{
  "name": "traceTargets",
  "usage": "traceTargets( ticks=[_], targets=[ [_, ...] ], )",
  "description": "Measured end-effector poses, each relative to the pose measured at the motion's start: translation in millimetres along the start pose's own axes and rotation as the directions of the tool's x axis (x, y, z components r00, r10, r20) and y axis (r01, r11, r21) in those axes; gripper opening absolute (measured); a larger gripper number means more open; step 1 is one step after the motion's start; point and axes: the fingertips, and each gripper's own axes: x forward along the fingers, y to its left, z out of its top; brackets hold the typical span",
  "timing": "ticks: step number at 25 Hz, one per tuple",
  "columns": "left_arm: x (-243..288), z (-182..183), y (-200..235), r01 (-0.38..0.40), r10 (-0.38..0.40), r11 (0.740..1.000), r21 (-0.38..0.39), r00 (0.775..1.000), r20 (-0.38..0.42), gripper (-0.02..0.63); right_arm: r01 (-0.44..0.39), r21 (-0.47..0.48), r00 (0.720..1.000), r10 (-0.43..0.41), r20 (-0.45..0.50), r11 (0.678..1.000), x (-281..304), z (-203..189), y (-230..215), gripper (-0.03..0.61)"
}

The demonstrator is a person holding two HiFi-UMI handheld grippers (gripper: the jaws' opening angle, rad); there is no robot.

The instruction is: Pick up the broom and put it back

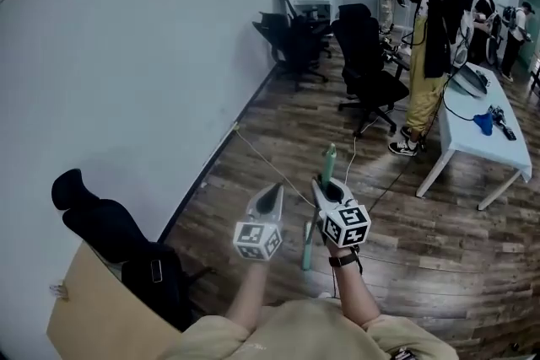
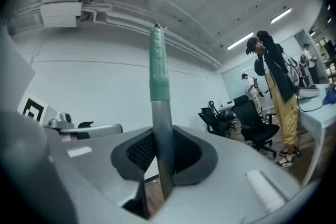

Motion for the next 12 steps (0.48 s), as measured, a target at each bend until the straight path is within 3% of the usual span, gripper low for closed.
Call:
traceTargets(
  ticks=[5, 9, 12],
  targets=[
    [33.9, -45.2, 63.9, -0.043, 0.038, 0.998, -0.055, 0.995, -0.088, 0.002, 0.035, 0.008, 0.998, -0.035, -0.06, 0.999, 71.5, -19.3, -40.1, 0.077],
    [82.9, -57.2, 138.3, -0.062, 0.051, 0.99, -0.13, 0.995, -0.081, 0.002, 0.08, 0.029, 0.987, -0.075, -0.14, 0.996, 138.9, -46.9, -55.3, 0.083],
    [121.6, -44.0, 192.1, -0.035, 0.029, 0.989, -0.144, 0.999, -0.04, 0.002, 0.083, 0.004, 0.985, -0.081, -0.149, 0.997, 192.9, -41.3, -51.7, 0.08]
  ],
)
